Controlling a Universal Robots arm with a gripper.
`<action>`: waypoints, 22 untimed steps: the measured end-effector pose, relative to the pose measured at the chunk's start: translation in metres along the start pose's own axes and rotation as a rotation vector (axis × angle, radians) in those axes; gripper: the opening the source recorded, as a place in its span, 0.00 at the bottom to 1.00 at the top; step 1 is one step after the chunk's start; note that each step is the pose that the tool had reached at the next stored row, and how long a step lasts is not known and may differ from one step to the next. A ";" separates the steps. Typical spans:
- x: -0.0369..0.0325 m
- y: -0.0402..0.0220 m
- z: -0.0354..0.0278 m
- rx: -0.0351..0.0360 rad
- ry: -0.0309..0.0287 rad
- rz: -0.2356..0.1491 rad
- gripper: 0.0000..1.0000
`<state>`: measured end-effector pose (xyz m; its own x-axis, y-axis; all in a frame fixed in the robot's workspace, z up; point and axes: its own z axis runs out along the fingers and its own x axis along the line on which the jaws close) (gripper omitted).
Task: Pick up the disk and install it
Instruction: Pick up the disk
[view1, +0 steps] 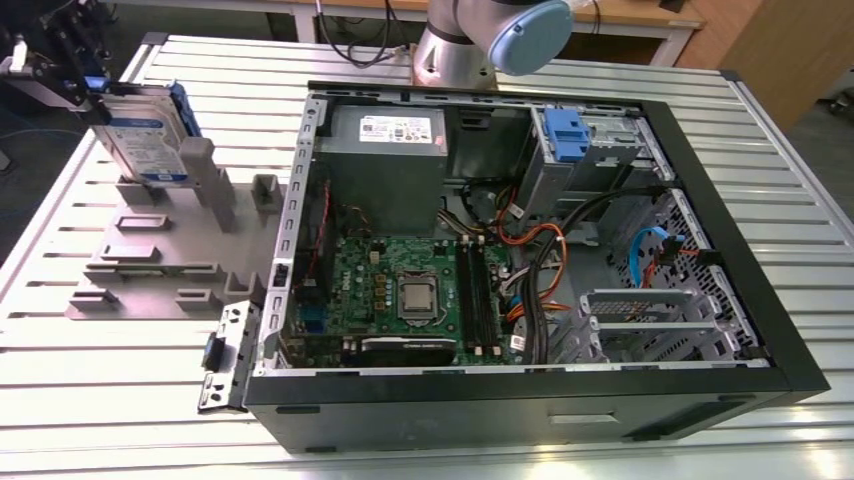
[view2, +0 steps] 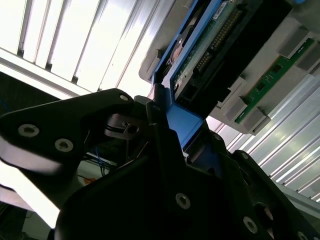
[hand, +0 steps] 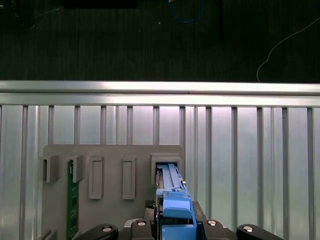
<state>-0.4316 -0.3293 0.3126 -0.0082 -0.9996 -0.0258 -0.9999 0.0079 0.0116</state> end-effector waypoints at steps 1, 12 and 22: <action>0.0000 0.0000 0.0000 0.0000 0.0000 0.000 0.36; 0.0000 0.0000 -0.0006 -0.0001 -0.0001 0.000 0.36; -0.0001 0.0000 -0.0046 -0.0001 0.0000 0.000 0.36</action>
<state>-0.4316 -0.3294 0.3172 -0.0082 -0.9996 -0.0259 -0.9999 0.0079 0.0117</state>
